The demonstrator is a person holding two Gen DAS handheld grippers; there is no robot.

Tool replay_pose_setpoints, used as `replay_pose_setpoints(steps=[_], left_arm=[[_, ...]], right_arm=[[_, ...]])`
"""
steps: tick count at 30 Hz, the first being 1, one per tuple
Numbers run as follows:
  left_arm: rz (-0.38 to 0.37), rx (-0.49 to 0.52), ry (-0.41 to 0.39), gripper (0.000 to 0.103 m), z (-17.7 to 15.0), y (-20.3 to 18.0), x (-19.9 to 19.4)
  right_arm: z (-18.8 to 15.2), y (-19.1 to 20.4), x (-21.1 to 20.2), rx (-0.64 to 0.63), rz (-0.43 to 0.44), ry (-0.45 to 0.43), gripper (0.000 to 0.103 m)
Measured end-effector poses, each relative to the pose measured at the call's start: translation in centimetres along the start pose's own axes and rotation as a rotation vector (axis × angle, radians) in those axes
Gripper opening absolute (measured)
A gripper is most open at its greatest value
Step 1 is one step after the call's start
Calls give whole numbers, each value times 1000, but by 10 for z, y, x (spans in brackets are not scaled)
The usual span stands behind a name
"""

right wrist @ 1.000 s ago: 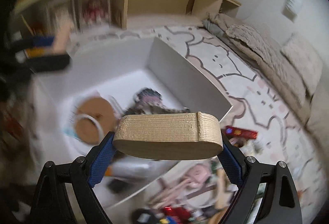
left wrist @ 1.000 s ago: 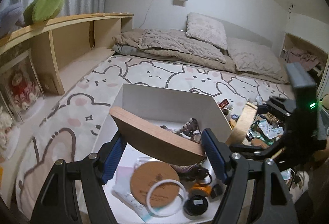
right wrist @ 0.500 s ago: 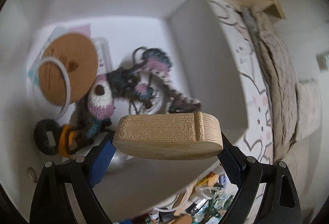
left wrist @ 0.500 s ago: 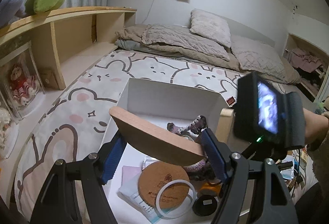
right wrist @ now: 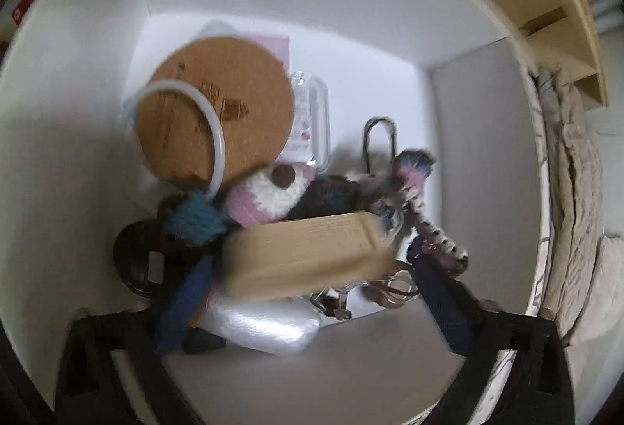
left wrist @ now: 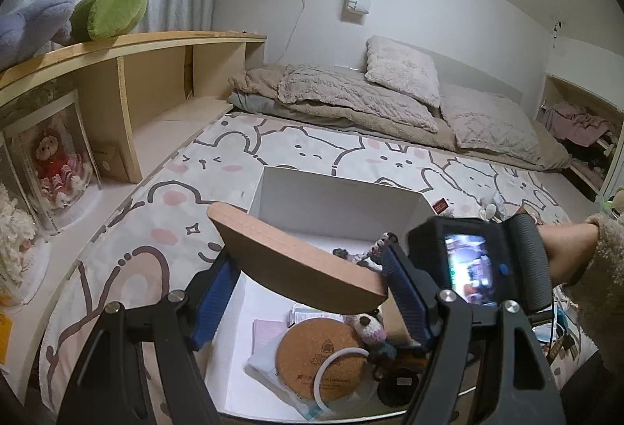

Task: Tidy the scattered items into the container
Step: 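Lower the oval block into the box and open the right tool, then lower the curved wooden piece into the box and open the left tool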

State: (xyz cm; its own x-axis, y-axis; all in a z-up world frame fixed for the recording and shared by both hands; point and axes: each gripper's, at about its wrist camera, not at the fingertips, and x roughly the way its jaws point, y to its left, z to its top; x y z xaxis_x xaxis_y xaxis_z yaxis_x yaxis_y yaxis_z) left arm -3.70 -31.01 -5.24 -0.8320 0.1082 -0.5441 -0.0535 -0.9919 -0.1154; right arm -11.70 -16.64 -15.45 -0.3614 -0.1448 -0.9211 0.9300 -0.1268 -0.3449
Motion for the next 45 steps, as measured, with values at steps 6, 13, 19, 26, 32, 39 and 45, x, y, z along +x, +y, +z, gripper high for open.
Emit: replay_pose_setpoints(steps=[6, 13, 19, 26, 32, 39, 45], left_arm=[[-39, 2, 34, 75, 2, -10, 10], [-74, 35, 145, 75, 9, -29, 40], [-104, 106, 345, 75, 3, -44, 82], [-139, 124, 510, 75, -4, -54, 116], [-103, 157, 593, 75, -2, -53, 136], [-115, 135, 628, 94, -3, -52, 149], [-95, 128, 600, 99, -2, -57, 143]], right_arm=[[-29, -36, -41, 212, -18, -138, 103], [-66, -42, -88, 396, -45, -301, 103], [-87, -41, -91, 511, -49, -355, 103], [-99, -32, -88, 569, -17, -366, 103], [-108, -23, -90, 576, 7, -379, 103], [-116, -24, -86, 647, 57, -424, 103], [-118, -19, -83, 662, 46, -423, 103]])
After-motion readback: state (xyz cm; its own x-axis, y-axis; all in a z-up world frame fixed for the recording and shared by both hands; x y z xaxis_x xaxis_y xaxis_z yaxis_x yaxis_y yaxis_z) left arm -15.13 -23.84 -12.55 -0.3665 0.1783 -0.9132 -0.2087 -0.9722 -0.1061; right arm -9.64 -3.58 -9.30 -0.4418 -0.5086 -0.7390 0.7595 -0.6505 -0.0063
